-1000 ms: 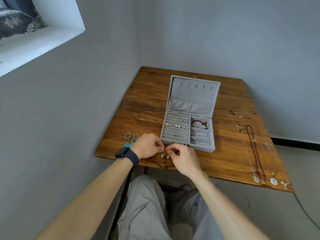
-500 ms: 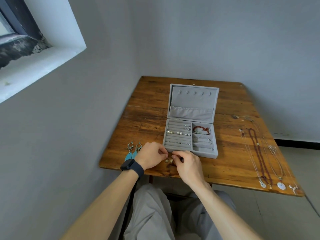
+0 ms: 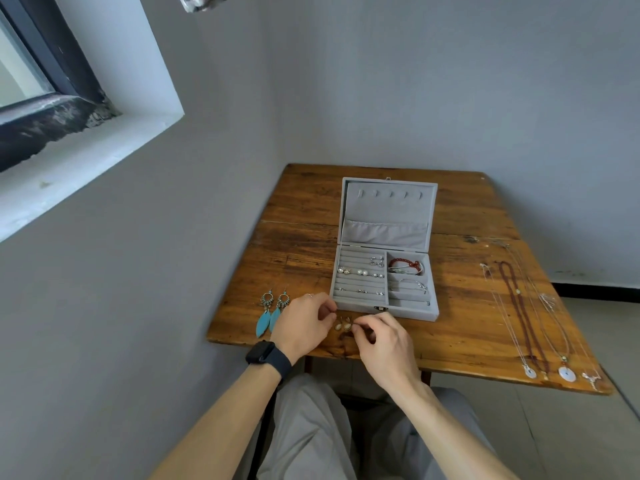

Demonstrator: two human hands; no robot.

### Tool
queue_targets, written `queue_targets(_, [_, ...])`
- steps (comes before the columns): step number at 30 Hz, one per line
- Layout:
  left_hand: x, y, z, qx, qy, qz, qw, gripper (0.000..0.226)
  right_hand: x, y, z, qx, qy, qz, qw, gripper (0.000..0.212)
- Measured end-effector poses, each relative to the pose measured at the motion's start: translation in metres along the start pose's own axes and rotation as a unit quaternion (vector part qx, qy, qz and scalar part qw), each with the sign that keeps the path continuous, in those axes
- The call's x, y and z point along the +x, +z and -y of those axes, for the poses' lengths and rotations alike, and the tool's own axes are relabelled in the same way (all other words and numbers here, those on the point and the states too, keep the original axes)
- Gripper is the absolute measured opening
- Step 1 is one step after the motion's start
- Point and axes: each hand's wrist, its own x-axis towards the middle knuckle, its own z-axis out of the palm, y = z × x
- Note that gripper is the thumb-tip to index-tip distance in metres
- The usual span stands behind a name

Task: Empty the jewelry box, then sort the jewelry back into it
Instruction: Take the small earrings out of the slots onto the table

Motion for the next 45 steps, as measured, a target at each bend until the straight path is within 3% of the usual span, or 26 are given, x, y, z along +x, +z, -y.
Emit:
queue_targets(12, [-0.021, 0.021, 0.005, 0.049, 0.019, -0.085, 0.995, 0.020, 0.000, 0.013, 0.008, -0.017, -0.008, -0.049, 0.999, 0.017])
queue_targets(24, [-0.024, 0.031, 0.002, 0.086, 0.021, -0.126, 0.988, 0.025, 0.001, 0.016, 0.003, -0.020, -0.037, -0.037, 0.998, 0.025])
queue_targets(35, [-0.024, 0.026, 0.006, 0.094, 0.003, -0.095, 0.991, 0.034, 0.005, 0.022, 0.011, -0.039, -0.004, -0.038, 0.998, 0.024])
queue_targets(45, [-0.022, 0.039, 0.001, 0.104, -0.022, -0.162, 0.981, 0.019, 0.004, 0.013, 0.013, -0.040, 0.011, -0.028, 0.999, 0.024])
